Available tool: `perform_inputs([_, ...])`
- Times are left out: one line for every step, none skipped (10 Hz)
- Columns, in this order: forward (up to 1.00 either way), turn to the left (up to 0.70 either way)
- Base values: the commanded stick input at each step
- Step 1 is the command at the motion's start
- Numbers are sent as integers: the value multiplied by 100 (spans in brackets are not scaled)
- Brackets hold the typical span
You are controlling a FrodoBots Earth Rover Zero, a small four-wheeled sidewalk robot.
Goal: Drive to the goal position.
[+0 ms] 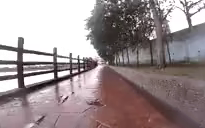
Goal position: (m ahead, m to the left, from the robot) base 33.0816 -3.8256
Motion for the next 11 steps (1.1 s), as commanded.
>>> perform_inputs([100, -1])
perform_inputs([100, -1])
perform_inputs([100, -1])
perform_inputs([100, -1])
perform_inputs([100, -1])
perform_inputs([100, -1])
perform_inputs([100, -1])
perform_inputs([100, -1])
perform_inputs([100, -1])
perform_inputs([100, -1])
perform_inputs([100, -1])
